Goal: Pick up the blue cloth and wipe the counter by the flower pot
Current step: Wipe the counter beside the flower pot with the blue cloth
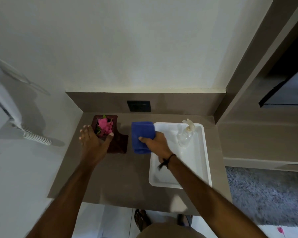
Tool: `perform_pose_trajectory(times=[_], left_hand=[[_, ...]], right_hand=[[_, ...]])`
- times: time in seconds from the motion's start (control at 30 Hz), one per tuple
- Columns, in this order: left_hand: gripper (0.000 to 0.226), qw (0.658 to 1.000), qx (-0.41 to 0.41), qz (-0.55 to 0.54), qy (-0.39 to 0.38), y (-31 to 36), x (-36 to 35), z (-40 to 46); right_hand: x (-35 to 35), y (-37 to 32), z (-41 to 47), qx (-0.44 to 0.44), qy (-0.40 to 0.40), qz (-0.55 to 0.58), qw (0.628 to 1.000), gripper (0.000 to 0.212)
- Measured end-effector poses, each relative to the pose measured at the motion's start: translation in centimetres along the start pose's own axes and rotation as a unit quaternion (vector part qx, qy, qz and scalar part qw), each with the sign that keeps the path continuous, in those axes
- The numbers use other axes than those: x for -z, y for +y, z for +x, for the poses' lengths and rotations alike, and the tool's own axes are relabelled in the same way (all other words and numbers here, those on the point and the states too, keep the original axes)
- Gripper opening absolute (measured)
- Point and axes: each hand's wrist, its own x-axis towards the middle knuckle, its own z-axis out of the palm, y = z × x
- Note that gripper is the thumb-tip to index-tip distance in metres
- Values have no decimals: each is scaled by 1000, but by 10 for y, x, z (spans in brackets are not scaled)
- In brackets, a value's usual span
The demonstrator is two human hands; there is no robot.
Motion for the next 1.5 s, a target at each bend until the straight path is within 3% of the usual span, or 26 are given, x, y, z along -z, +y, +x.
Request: perform_pose_trajectory(times=[0.1,0.33,0.63,0.87,1.0,1.13,1.2,1.3,1.5], left_hand=[[105,1000,9,-8,14,3,-2,1],[109,1000,8,27,-4,1,-4,2],[105,999,-8,33,-24,-2,-3,0],[108,998,-2,42,-36,5,1,-7],[112,999,-3,41,-30,3,0,-7],[114,999,-2,40,-31,-1,-3,-5],[116,999,1,42,-35,-1,-5,-5],[114,998,5,48,-37,-1,-4,-5],[111,998,10,48,-44,3,-1,-7]], right_hand=[[-41,-26,9,48,4,-20,999,31],[-95,-10,18,20,26,7,999,14],[-94,34,50,-48,52,-207,976,14],[-108,15,40,-45,41,-110,992,9],[-111,1,22,15,61,-10,998,36],[-118,13,13,70,99,-11,993,14],[-119,23,20,47,83,-80,992,5],[-115,33,37,-51,77,-174,980,14],[-112,30,45,-95,74,-165,979,16]])
